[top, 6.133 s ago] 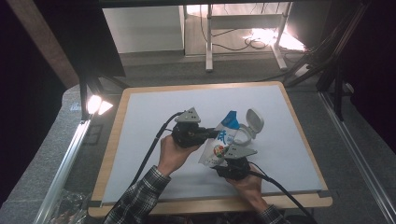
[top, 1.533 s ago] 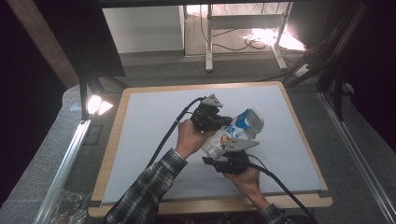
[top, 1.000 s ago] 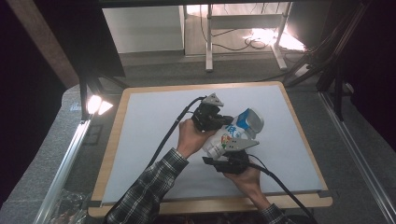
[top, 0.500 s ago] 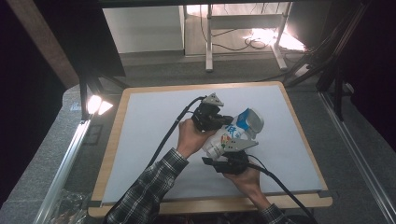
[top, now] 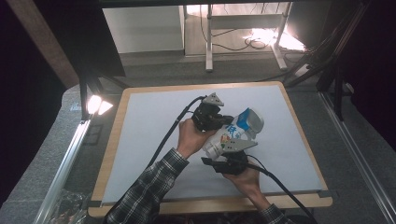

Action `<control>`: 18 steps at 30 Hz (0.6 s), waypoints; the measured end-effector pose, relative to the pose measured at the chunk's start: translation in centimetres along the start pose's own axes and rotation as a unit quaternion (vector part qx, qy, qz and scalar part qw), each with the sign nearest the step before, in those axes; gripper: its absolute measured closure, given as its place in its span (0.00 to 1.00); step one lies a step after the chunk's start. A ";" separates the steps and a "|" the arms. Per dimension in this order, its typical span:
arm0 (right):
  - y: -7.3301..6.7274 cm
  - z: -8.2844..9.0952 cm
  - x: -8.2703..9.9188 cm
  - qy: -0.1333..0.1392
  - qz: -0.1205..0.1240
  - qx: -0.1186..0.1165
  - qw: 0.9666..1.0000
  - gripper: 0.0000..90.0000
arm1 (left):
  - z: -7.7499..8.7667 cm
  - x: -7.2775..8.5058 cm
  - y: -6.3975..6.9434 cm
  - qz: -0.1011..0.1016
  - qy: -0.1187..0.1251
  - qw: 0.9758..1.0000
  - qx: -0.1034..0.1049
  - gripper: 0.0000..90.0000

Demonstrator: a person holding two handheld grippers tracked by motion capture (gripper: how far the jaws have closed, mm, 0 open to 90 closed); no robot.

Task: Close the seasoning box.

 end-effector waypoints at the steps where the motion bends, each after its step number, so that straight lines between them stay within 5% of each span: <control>1: 0.0 0.0 0.0 0.000 0.000 0.000 1.000 0.66 | 0.0 0.0 0.0 0.000 0.000 1.000 0.000 1.00; 18: -0.2 -0.1 0.0 -0.001 -0.005 -0.005 1.000 0.66 | 0.0 -0.1 0.1 0.001 -0.005 1.000 -0.001 1.00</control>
Point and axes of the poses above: each handheld gripper's, and its own axes: z roughly backward along the jaws, x roughly out of its underside, y roughly to its right, the point moved 9 cm from there along -z, roughly forward along the jaws, and after that the axes turned 2 degrees about -z, right-handed, at the moved point
